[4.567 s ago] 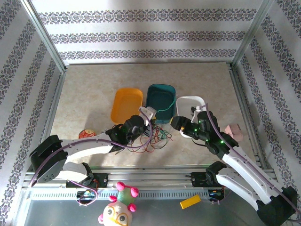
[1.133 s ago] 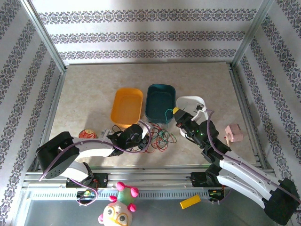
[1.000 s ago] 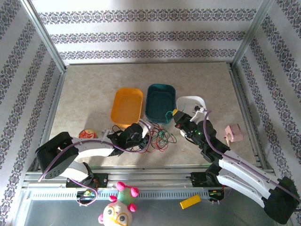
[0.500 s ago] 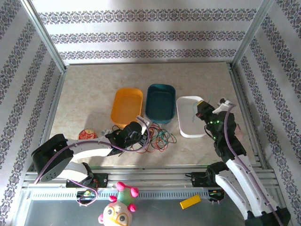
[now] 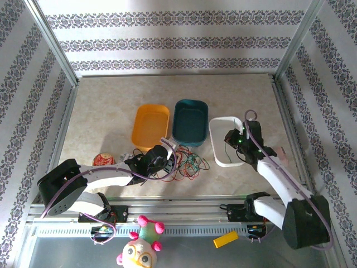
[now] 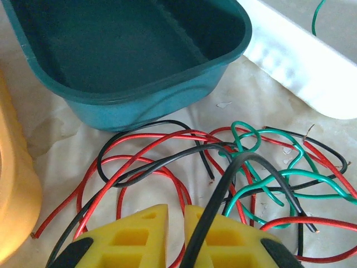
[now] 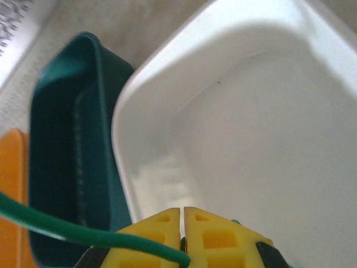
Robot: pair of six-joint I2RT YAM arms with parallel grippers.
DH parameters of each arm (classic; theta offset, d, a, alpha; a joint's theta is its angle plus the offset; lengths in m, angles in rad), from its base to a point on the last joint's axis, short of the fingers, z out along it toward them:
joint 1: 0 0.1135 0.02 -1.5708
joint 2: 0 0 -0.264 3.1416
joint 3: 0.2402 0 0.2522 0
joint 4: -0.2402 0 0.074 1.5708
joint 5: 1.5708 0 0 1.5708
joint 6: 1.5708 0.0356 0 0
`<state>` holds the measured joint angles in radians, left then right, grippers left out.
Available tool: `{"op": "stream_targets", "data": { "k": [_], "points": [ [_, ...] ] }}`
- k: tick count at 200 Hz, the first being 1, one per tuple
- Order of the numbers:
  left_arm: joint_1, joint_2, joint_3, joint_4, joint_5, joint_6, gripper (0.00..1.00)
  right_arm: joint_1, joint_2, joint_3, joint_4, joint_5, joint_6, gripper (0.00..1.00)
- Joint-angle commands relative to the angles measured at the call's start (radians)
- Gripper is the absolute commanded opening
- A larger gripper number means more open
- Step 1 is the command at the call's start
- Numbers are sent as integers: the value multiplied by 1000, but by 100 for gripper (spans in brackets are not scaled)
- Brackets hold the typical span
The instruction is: Untangle the cables
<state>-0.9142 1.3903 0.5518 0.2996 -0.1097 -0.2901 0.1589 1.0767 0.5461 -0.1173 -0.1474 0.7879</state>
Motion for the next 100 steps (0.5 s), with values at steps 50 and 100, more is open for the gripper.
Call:
{"op": "stream_targets", "data": {
  "k": [50,100],
  "points": [
    [11,-20,-14,-18,-30,-5,16,8,227,48,25,23,-48,0],
    [11,-15,-6,-34,-48,2,16,7,407,152,66,25,-45,0]
  ]
}}
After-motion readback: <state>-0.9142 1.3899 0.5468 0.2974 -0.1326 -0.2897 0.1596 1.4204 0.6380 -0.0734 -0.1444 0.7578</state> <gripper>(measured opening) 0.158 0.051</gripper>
